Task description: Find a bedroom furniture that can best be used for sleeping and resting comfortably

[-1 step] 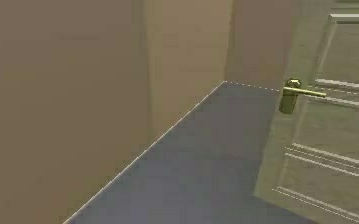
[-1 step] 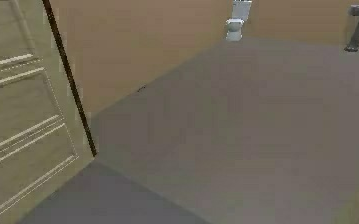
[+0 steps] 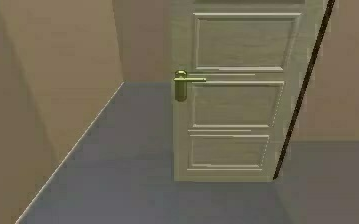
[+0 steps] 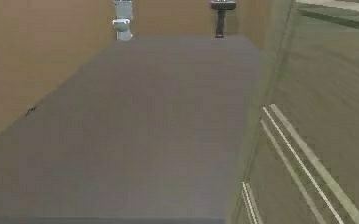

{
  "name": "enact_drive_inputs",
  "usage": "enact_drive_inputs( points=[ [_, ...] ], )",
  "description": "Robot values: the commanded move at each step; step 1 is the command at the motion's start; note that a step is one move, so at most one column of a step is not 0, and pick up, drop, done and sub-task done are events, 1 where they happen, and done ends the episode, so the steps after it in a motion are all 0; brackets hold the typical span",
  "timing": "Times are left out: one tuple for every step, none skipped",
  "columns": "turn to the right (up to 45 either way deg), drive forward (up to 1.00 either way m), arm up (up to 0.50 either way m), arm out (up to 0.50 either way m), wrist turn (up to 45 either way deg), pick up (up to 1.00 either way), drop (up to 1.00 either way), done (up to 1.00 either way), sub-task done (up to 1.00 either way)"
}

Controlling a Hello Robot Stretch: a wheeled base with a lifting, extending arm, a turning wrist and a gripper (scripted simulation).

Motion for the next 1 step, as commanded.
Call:
enact_drive_inputs(
  points=[
    [0.0,0.10,0.00,0.00,0.0,0.00,0.00,0.00,0.00]
  ],
)
